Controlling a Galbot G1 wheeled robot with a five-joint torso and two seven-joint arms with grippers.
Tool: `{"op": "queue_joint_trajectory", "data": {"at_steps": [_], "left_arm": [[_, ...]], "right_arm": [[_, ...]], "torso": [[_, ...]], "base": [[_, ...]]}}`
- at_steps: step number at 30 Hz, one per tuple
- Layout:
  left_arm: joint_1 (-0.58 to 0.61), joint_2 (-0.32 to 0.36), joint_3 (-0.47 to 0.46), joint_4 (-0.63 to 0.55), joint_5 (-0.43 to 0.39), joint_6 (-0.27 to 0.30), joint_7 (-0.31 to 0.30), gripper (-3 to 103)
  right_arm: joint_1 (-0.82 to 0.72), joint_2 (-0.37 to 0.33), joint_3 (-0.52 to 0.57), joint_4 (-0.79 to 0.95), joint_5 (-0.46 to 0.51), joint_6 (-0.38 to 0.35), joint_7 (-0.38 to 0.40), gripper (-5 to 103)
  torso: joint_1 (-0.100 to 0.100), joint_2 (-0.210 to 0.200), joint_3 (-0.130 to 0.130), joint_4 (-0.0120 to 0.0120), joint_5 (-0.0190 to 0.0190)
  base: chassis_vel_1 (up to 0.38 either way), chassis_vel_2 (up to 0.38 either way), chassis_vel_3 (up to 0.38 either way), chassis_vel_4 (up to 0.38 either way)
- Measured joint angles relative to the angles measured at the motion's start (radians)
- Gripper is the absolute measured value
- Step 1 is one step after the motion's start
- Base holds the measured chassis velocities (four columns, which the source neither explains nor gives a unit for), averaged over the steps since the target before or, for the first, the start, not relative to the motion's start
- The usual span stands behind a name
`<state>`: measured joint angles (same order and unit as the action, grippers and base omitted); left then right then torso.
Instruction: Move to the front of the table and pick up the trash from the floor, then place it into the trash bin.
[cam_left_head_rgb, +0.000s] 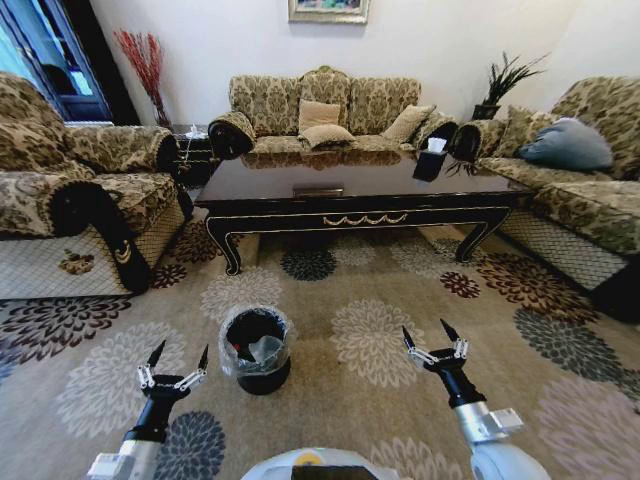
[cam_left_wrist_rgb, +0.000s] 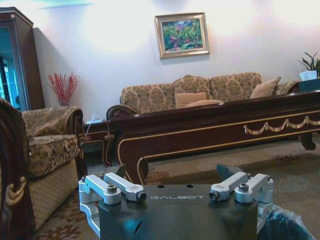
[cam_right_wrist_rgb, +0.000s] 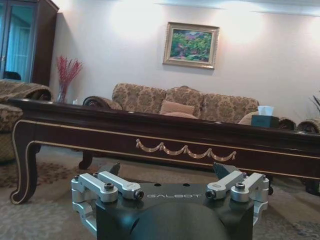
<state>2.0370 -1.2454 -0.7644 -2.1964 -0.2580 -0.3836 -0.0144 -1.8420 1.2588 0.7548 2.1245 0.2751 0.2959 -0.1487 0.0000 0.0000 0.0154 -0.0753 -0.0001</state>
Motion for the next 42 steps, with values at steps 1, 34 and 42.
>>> {"op": "queue_joint_trajectory", "data": {"at_steps": [1, 34, 42], "left_arm": [[0.000, 0.000, 0.001, 0.003, 0.001, -0.001, -0.001, 100], [-0.001, 0.001, 0.004, 0.006, 0.001, 0.001, -0.003, 100], [-0.001, 0.001, 0.004, 0.006, 0.000, 0.002, -0.003, 100]], "right_arm": [[-0.002, 0.003, -0.002, 0.000, -0.008, 0.000, -0.001, 100], [-0.002, 0.005, -0.004, 0.000, -0.016, -0.001, -0.001, 100], [-0.002, 0.005, -0.004, 0.000, -0.016, -0.001, 0.000, 100]], "torso": [[0.000, 0.000, 0.000, 0.0000, 0.0000], [0.000, 0.000, 0.000, 0.0001, 0.0000], [0.000, 0.000, 0.000, 0.0000, 0.0005]], "base": [[0.000, 0.000, 0.000, 0.000], [0.017, -0.015, -0.014, 0.018], [0.200, -0.207, -0.213, 0.206]]}}
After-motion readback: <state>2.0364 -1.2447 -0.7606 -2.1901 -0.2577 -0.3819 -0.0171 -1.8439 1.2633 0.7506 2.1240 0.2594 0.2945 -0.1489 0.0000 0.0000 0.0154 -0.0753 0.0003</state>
